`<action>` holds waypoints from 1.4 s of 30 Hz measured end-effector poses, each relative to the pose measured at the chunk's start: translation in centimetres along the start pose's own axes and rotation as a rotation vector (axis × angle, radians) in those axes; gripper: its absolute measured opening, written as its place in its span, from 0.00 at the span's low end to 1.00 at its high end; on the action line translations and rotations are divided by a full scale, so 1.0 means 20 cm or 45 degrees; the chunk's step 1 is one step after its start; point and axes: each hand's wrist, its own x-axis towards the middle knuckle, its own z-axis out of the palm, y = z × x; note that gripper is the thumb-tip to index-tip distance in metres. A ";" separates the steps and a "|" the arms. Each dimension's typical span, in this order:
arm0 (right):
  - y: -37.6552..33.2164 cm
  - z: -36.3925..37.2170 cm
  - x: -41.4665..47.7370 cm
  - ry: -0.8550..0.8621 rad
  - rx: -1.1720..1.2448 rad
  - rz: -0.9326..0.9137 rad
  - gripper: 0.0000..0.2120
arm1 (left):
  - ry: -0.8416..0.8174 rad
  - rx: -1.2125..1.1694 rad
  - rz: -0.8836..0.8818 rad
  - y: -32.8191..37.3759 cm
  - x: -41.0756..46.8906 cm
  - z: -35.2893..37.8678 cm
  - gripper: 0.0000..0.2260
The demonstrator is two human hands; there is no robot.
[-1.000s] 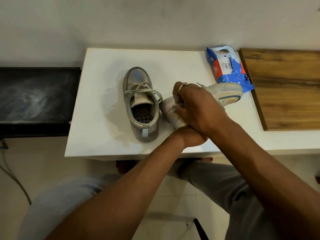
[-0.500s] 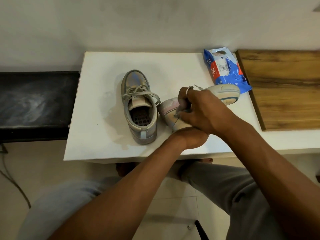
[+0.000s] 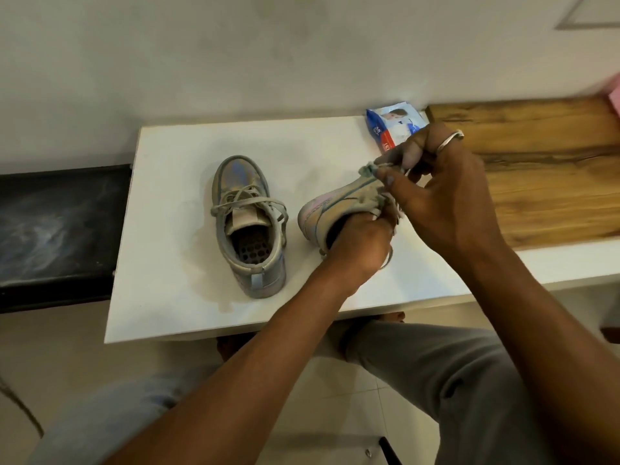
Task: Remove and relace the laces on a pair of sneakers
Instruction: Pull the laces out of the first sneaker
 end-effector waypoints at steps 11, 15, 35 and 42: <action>0.15 -0.09 0.05 0.308 -0.058 0.105 0.12 | -0.177 -0.609 0.144 0.01 -0.01 -0.07 0.11; 0.19 -0.08 0.08 0.272 -0.197 0.083 0.11 | -0.218 -0.790 0.085 0.02 -0.02 -0.07 0.14; 0.46 0.10 0.21 -0.171 -0.452 0.416 0.07 | 0.044 -1.148 -0.462 -0.01 -0.02 -0.01 0.14; 0.42 0.17 0.26 -0.286 -0.470 0.321 0.13 | 0.080 -1.110 -0.435 0.00 -0.01 0.00 0.11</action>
